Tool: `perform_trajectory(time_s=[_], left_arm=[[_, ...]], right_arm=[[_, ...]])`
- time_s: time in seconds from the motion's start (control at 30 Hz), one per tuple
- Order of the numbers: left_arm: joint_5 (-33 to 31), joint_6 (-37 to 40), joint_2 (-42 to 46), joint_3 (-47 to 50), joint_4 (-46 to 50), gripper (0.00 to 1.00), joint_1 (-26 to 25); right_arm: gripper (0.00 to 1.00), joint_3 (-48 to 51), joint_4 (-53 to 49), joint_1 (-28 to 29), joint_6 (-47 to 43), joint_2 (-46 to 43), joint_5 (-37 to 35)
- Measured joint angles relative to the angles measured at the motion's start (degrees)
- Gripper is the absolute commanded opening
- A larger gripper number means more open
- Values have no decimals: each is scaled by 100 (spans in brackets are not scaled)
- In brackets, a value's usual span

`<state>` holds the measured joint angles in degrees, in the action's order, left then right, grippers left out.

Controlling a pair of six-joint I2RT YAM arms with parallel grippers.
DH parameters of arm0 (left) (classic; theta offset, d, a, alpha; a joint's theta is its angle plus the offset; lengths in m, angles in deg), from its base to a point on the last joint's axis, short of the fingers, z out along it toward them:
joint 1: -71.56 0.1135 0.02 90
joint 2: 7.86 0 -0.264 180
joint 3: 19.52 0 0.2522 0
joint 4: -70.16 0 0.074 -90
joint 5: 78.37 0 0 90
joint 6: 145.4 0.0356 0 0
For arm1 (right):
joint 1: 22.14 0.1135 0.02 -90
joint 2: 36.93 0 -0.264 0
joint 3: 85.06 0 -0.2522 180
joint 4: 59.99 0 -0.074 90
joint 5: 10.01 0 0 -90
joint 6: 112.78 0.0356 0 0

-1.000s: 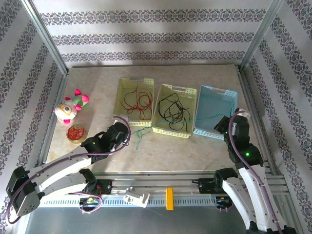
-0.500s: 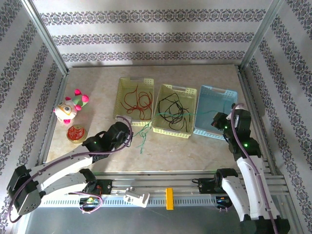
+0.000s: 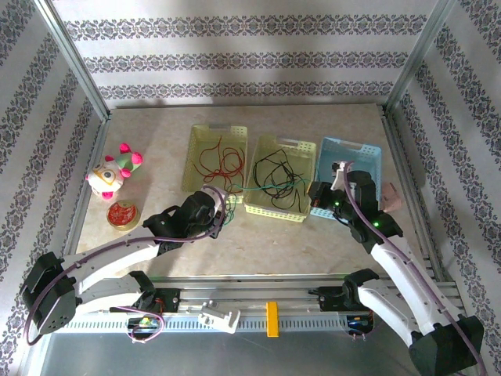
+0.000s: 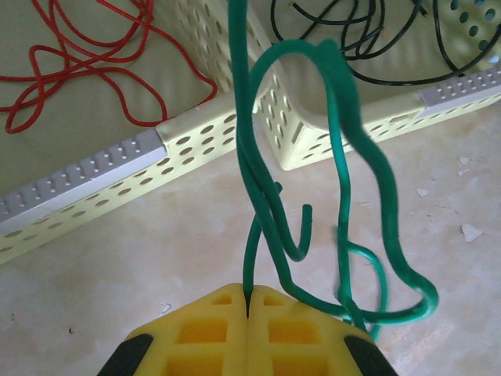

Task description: Untangle the cables

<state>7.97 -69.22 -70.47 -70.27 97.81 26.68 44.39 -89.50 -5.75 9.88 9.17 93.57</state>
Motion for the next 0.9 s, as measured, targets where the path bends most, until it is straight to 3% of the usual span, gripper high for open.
perform_trajectory(time_s=[0.17,0.3,0.53,0.73,0.9], left_arm=[[251,20,199,0,-2,0,-2],[560,37,452,0,-2,0,-2],[1104,63,568,0,-2,0,-2],[1274,144,555,0,-2,0,-2],[1290,175,365,0,-4,0,-2]], right_arm=[[0,70,-20,-42,4,-251,-688],[0,76,-33,-439,46,-555,-1156],[0,125,-74,-916,94,-662,-1270],[0,168,-37,-938,111,-643,-935],[0,210,278,-953,181,-428,59]])
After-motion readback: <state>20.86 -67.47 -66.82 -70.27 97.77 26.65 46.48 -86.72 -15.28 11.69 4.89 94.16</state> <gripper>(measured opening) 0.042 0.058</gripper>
